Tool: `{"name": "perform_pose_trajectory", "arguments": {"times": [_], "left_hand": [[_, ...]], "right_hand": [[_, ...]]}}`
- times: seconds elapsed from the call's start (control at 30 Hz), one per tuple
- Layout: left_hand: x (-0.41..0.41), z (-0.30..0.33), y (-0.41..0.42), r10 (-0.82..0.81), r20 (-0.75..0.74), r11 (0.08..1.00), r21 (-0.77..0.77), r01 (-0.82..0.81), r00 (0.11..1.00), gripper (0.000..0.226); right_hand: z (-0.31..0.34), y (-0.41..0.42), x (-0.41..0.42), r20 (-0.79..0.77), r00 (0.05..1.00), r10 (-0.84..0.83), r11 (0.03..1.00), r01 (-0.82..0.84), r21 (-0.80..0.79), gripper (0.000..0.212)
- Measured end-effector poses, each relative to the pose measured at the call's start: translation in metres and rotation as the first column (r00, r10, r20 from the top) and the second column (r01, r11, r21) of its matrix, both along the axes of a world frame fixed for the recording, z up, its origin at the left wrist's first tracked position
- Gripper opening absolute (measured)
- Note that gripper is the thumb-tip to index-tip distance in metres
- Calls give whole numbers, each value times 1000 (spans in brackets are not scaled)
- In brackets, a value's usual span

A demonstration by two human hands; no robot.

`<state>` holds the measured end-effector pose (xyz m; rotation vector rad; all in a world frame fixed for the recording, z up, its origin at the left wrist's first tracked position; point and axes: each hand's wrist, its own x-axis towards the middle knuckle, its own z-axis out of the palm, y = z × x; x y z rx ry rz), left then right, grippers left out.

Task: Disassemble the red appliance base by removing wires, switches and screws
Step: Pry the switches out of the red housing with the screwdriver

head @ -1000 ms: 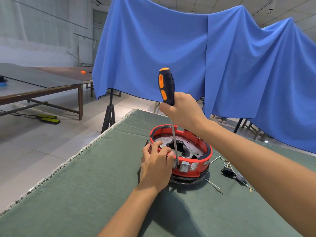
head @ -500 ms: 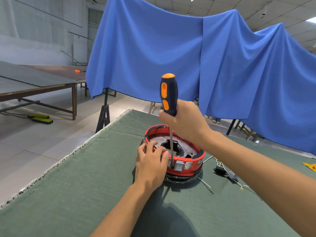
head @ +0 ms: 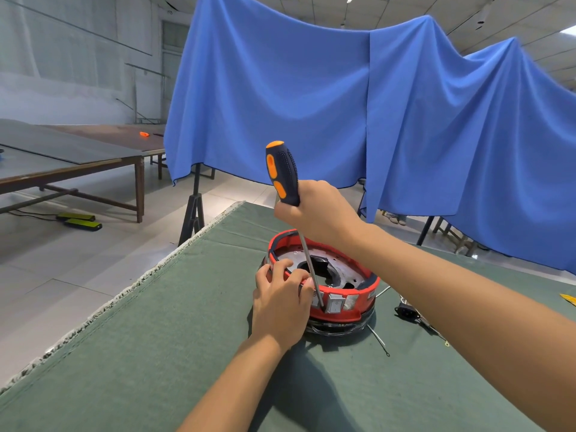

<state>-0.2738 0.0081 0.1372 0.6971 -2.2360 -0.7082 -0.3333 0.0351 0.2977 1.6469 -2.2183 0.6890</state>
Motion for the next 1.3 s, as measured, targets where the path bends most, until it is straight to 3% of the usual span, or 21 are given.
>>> {"name": "perform_pose_trajectory", "arguments": {"times": [0.27, 0.4, 0.5, 0.63, 0.8, 0.93, 1.03, 1.3], "left_hand": [[1, 0, 0, -16, -12, 999, 40, 16, 1000, 23], [3, 1, 0, 15, -121, 986, -161, -35, 993, 8], [3, 0, -2, -17, -43, 999, 28, 18, 999, 23], [2, -1, -1, 21, -38, 995, -97, -24, 999, 29], [5, 3, 5, -76, -163, 983, -177, 47, 984, 24], [7, 4, 11, -128, -158, 981, -168, 101, 979, 34], [6, 3, 10, -124, -118, 984, -144, 107, 985, 26], [5, 3, 11, -107, -110, 985, -149, 90, 988, 21]], "right_hand": [[-2, -6, -2, 19, 1000, 9, 1000, -10, 14, 37], [3, 15, -7, 87, 996, 28, 987, -13, -162, 37], [8, 39, -13, 174, 984, 23, 939, 38, -343, 39], [5, 79, -23, 319, 948, 16, 807, 176, -564, 36], [-29, 130, -47, 511, 859, 39, 547, 409, -730, 40], [-64, 153, -66, 679, 730, 82, 358, 614, -703, 26], [-85, 162, -76, 749, 653, 112, 258, 709, -657, 27], [-114, 160, -81, 831, 525, 186, 145, 822, -551, 27]]}}
